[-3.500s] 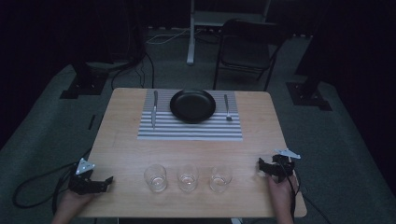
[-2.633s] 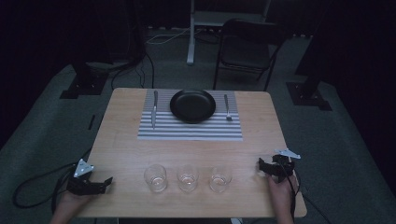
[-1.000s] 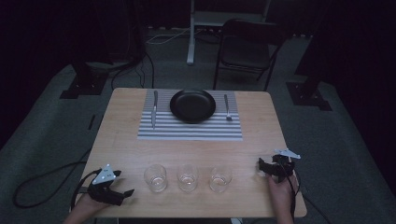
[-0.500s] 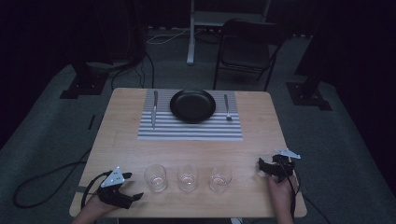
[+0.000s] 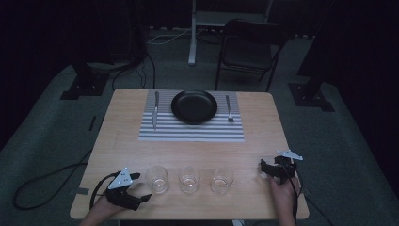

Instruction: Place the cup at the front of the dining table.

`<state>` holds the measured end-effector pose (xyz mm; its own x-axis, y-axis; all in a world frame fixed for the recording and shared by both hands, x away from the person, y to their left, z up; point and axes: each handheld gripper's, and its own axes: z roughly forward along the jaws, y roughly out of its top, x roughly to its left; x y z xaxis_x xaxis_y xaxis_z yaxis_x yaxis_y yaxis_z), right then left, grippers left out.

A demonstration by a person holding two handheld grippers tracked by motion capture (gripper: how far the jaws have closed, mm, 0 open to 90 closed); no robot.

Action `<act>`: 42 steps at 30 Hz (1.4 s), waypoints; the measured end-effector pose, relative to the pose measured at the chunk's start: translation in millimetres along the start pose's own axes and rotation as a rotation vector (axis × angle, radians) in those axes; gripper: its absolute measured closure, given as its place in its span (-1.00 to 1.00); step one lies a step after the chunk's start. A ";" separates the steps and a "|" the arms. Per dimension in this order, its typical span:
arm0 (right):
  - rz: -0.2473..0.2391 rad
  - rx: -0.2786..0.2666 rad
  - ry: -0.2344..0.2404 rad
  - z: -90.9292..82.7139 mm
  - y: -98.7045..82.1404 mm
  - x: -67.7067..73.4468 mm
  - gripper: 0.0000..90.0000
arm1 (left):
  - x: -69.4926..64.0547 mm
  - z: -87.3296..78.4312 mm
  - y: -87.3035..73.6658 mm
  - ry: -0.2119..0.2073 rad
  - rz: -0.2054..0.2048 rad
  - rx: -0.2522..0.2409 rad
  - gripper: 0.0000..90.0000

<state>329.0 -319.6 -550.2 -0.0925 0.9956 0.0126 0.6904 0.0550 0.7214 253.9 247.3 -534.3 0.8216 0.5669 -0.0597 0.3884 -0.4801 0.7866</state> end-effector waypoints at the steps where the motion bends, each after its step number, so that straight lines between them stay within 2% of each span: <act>1: 0.000 0.000 0.000 0.0 0.0 0.0 -0.72 | -0.5 0.9 0.6 -0.001 0.002 0.000 -0.86; 5: 0.000 0.000 0.000 0.0 0.0 0.0 -0.73 | -3.5 7.6 4.0 -0.003 0.024 0.012 -0.86; 10: 0.000 0.000 0.000 0.0 0.0 0.0 -0.72 | -5.5 13.6 10.1 -0.009 0.032 -0.008 -0.86; 16: 0.000 0.000 0.000 0.0 0.0 0.0 -0.72 | -8.8 20.9 17.3 0.002 0.048 -0.051 -0.86; 23: 0.000 0.000 0.000 0.0 0.0 0.0 -0.72 | -12.1 25.5 21.0 0.003 0.033 -0.117 -0.86; 27: 0.000 0.000 0.000 0.0 0.0 0.0 -0.72 | -13.9 25.6 19.9 0.029 0.027 -0.158 -0.86; 29: 0.000 0.000 0.000 0.0 0.0 0.0 -0.72 | -15.2 25.1 19.0 0.038 0.039 -0.175 -0.68; 30: 0.000 0.000 0.000 0.0 0.0 0.0 -0.72 | -15.8 25.5 19.0 0.046 0.045 -0.180 -0.68; 35: 0.000 0.000 0.000 0.0 0.0 0.0 -0.72 | -18.7 28.4 19.6 0.077 0.080 -0.173 -0.68; 42: 0.000 0.000 0.000 0.0 0.0 0.0 -0.72 | -20.4 29.4 20.7 0.087 0.073 -0.178 -0.62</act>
<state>329.0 -319.7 -550.2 -0.0926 0.9956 0.0126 0.6903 0.0550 0.7215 257.5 206.1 -534.9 0.8028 0.5942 0.0489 0.2426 -0.4006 0.8836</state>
